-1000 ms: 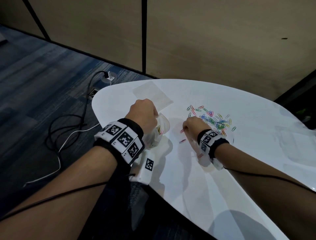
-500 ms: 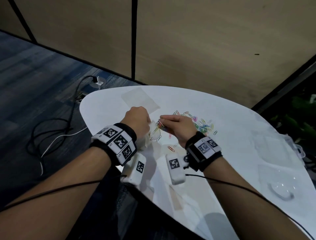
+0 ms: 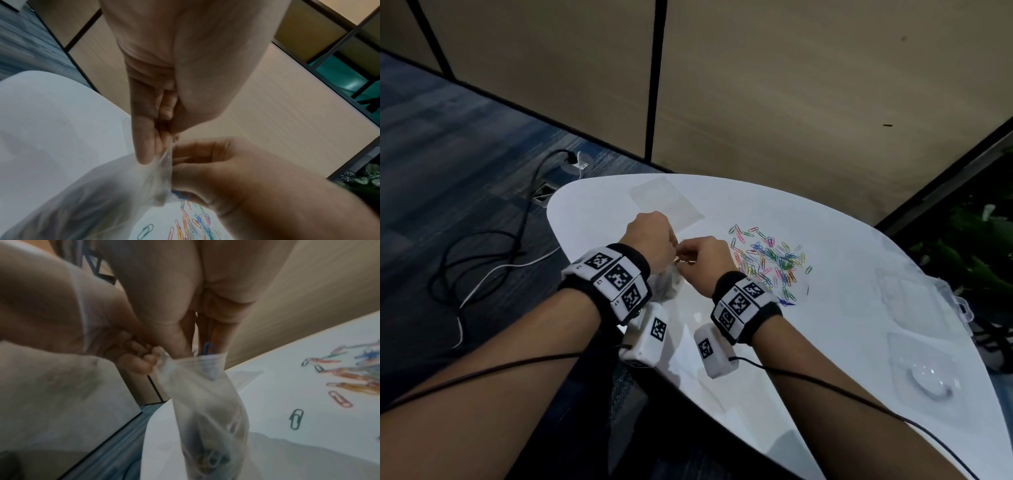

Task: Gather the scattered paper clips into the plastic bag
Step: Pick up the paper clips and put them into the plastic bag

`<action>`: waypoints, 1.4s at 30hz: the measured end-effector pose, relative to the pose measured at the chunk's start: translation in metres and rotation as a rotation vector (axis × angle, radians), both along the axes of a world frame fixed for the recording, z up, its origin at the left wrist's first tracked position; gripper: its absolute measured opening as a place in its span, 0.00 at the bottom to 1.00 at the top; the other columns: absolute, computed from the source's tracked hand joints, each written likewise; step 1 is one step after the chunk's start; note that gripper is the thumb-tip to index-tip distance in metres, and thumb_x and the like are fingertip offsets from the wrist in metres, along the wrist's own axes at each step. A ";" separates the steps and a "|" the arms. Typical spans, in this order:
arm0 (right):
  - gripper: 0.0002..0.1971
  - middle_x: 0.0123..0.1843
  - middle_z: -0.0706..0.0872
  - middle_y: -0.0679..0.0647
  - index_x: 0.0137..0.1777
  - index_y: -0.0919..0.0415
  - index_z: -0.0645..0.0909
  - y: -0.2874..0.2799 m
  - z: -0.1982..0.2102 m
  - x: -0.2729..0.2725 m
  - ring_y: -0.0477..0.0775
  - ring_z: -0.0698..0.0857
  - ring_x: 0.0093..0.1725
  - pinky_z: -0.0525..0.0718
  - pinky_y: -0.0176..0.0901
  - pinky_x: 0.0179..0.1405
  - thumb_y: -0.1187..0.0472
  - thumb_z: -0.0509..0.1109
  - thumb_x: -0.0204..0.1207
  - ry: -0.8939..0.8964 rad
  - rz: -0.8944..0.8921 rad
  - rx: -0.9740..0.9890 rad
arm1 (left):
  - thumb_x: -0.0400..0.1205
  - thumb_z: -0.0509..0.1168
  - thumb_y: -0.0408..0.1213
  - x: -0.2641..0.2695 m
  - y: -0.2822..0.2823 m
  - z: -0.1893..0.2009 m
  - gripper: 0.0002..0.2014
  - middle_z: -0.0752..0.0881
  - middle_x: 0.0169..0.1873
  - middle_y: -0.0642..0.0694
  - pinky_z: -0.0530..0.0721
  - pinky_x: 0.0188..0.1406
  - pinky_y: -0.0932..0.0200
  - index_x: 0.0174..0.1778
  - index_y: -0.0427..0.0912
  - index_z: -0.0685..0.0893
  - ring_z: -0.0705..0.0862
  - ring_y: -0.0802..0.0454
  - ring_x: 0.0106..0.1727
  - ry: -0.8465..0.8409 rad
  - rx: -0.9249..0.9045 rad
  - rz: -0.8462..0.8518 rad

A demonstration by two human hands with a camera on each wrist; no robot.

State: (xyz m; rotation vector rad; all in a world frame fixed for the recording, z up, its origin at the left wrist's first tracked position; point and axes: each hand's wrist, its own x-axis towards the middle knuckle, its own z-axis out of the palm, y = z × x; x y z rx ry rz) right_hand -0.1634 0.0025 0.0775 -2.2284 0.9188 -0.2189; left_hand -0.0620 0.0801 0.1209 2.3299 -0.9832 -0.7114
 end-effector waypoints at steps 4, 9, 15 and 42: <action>0.10 0.38 0.92 0.50 0.43 0.58 0.92 -0.003 0.004 -0.001 0.44 0.90 0.37 0.86 0.32 0.43 0.71 0.75 0.66 -0.068 0.025 0.011 | 0.80 0.67 0.29 0.004 0.005 0.001 0.09 0.91 0.45 0.40 0.90 0.54 0.49 0.49 0.42 0.92 0.91 0.39 0.47 0.001 -0.001 0.001; 0.18 0.39 0.92 0.54 0.38 0.55 0.90 -0.022 -0.004 -0.007 0.53 0.91 0.40 0.92 0.48 0.47 0.76 0.63 0.73 -0.390 -0.188 0.154 | 0.81 0.64 0.29 0.011 0.009 0.001 0.11 0.90 0.47 0.39 0.89 0.56 0.51 0.52 0.42 0.91 0.90 0.40 0.49 -0.003 -0.008 0.036; 0.26 0.81 0.70 0.53 0.75 0.56 0.75 -0.036 -0.065 -0.027 0.56 0.73 0.77 0.73 0.49 0.75 0.72 0.60 0.77 0.286 0.330 -0.312 | 0.81 0.64 0.29 0.013 0.009 -0.002 0.11 0.90 0.50 0.39 0.89 0.56 0.50 0.53 0.41 0.90 0.90 0.40 0.49 -0.005 -0.009 0.038; 0.09 0.43 0.93 0.52 0.48 0.58 0.92 -0.141 -0.073 -0.099 0.50 0.92 0.39 0.90 0.39 0.45 0.67 0.79 0.69 0.104 -0.513 0.197 | 0.81 0.62 0.27 -0.011 -0.016 -0.005 0.13 0.90 0.47 0.41 0.89 0.55 0.53 0.51 0.43 0.91 0.90 0.40 0.48 -0.078 0.058 -0.048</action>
